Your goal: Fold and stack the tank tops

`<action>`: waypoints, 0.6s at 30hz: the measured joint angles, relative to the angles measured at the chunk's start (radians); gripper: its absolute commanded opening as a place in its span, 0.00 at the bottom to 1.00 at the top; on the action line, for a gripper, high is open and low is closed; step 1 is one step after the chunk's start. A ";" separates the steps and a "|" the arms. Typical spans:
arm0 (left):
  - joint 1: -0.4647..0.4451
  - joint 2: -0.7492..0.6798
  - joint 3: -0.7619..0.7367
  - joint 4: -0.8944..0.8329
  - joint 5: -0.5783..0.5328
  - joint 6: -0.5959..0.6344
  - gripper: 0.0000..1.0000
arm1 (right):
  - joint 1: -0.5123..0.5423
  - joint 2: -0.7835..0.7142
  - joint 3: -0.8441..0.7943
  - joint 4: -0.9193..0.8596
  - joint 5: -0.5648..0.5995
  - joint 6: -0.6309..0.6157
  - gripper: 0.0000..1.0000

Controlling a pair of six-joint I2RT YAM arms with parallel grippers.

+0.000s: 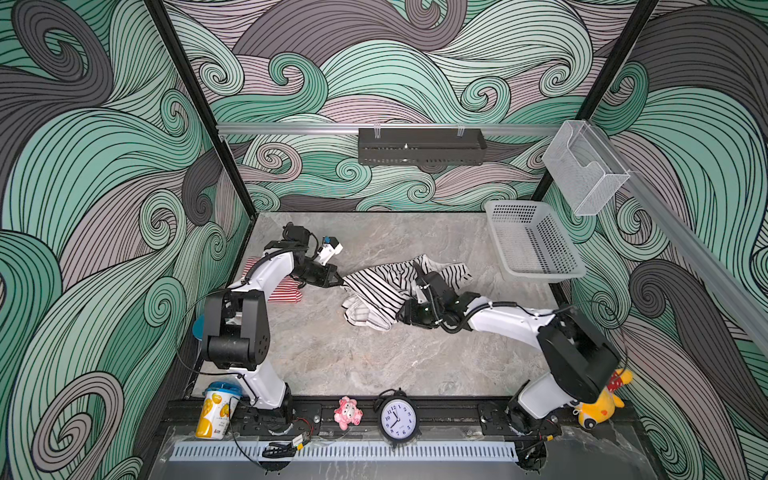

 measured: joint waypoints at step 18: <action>0.013 -0.024 0.022 -0.063 0.010 0.001 0.00 | 0.075 0.146 0.296 -0.345 0.302 -0.035 0.07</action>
